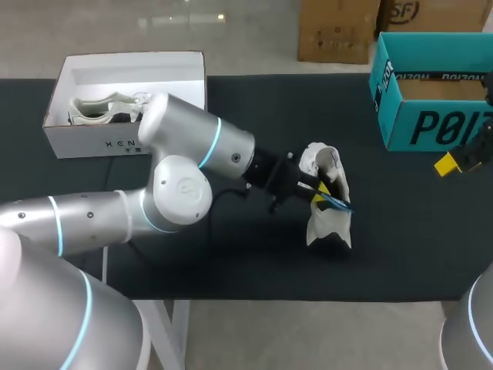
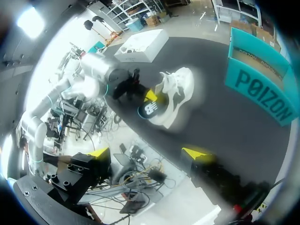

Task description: Take the shoe out of the shoebox, open the shoe tongue, remove and reinsert the insole, then place the shoe into the shoebox

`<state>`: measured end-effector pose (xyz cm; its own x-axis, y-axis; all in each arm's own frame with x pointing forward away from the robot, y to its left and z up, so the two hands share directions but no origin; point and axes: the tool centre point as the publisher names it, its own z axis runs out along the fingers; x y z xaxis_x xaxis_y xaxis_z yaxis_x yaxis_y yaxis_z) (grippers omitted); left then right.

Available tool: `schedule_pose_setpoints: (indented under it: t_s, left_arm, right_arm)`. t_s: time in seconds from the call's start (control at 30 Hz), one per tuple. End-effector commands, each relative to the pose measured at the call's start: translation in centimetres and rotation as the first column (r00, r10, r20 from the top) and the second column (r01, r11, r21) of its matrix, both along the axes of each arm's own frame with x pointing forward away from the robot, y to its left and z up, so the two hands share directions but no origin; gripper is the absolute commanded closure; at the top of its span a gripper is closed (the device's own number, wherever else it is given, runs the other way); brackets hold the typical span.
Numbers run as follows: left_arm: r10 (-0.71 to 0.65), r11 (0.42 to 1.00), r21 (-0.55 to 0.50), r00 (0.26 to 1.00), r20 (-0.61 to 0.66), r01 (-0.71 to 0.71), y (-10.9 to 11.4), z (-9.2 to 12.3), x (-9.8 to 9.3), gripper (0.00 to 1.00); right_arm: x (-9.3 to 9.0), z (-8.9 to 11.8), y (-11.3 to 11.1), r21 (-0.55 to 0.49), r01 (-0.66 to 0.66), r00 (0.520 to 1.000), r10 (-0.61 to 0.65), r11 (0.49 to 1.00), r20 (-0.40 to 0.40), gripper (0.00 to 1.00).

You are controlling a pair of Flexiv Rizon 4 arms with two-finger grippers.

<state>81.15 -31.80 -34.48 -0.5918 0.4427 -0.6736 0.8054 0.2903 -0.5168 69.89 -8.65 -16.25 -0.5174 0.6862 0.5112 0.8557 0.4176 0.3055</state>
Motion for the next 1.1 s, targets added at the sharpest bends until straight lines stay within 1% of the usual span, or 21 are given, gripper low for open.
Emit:
schedule_pose_setpoints:
  t_s: [0.03, 0.2, 0.23, 0.27, 0.3, 0.33, 0.6, 0.63, 0.73, 0.87, 0.93, 0.97, 1.0, 1.1]
  left_arm:
    - [-0.006, 1.0, 0.023, 1.0, 0.001, 0.006, -0.2, 0.0, 0.9, 1.0]
    - [-0.03, 0.999, 0.026, 0.999, -0.015, 0.03, -0.9, -0.5, 0.9, 1.0]
    - [-0.03, 0.999, 0.026, 0.999, -0.016, 0.03, -1.0, -0.5, 0.7, 0.81]
    - [-0.032, 0.999, 0.025, 0.999, -0.022, 0.033, -1.1, -0.4, 0.5, 0.55]
    - [-0.036, 0.999, 0.02, 0.999, -0.028, 0.036, -1.2, -0.4, 0.3, 0.12]
    - [-0.035, 0.999, 0.018, 0.999, -0.03, 0.035, -1.1, -0.3, 0.1, 0.0]
    - [-0.019, 1.0, 0.008, 0.999, -0.049, 0.019, -0.4, 0.0, -1.5, 0.0]
    - [-0.018, 1.0, 0.007, 0.999, -0.05, 0.018, -0.4, 0.0, -1.6, 0.02]
    - [-0.012, 1.0, -0.002, 0.999, -0.051, 0.012, -0.4, 0.3, -1.9, 0.11]
    - [-0.015, 1.0, -0.016, 0.998, -0.053, 0.014, -0.6, 0.3, -2.3, 0.34]
    - [-0.016, 1.0, -0.021, 0.998, -0.054, 0.015, -0.7, 0.4, -2.5, 0.5]
    - [-0.018, 1.0, -0.027, 0.998, -0.055, 0.016, -0.8, 0.4, -2.6, 0.57]
    - [-0.019, 0.999, -0.029, 0.998, -0.056, 0.018, -0.9, 0.5, -2.7, 0.59]
    - [-0.027, 0.999, -0.037, 0.998, -0.056, 0.025, -1.1, 0.7, -2.9, 0.73]
  right_arm:
    - [0.0, 0.0, 0.0, -0.002, 0.001, 1.0, -0.001, 1.0, -0.001, 0.0]
    - [0.0, 0.0, 0.0, -0.002, 0.001, 1.0, -0.001, 1.0, -0.001, 0.0]
    - [0.0, 0.0, 0.0, -0.002, 0.001, 1.0, -0.001, 1.0, -0.001, 0.0]
    - [0.0, 0.0, 0.0, -0.002, 0.001, 1.0, -0.001, 1.0, -0.001, 0.0]
    - [0.0, 0.0, 0.0, -0.002, 0.001, 1.0, -0.001, 1.0, -0.001, 0.0]
    - [0.0, 0.0, 0.0, -0.002, 0.001, 1.0, -0.001, 1.0, -0.001, 0.0]
    - [0.0, 0.0, 0.0, -0.002, 0.001, 1.0, -0.001, 1.0, -0.001, 0.0]
    - [0.0, 0.0, 0.0, -0.002, 0.001, 1.0, -0.001, 1.0, -0.001, 0.0]
    - [0.0, 0.0, 0.0, -0.002, 0.001, 1.0, -0.001, 1.0, -0.001, 0.0]
    - [0.0, 0.0, 0.0, -0.002, 0.001, 1.0, -0.001, 1.0, -0.001, 0.0]
    - [0.0, 0.0, 0.0, -0.002, 0.001, 1.0, -0.001, 1.0, -0.001, 0.0]
    - [0.0, 0.0, 0.0, -0.002, 0.001, 1.0, -0.001, 1.0, -0.001, 0.0]
    - [0.0, 0.0, 0.0, -0.002, 0.001, 1.0, -0.001, 1.0, -0.001, 0.0]
    - [0.0, 0.0, 0.0, -0.002, 0.001, 1.0, -0.001, 1.0, -0.001, 0.0]
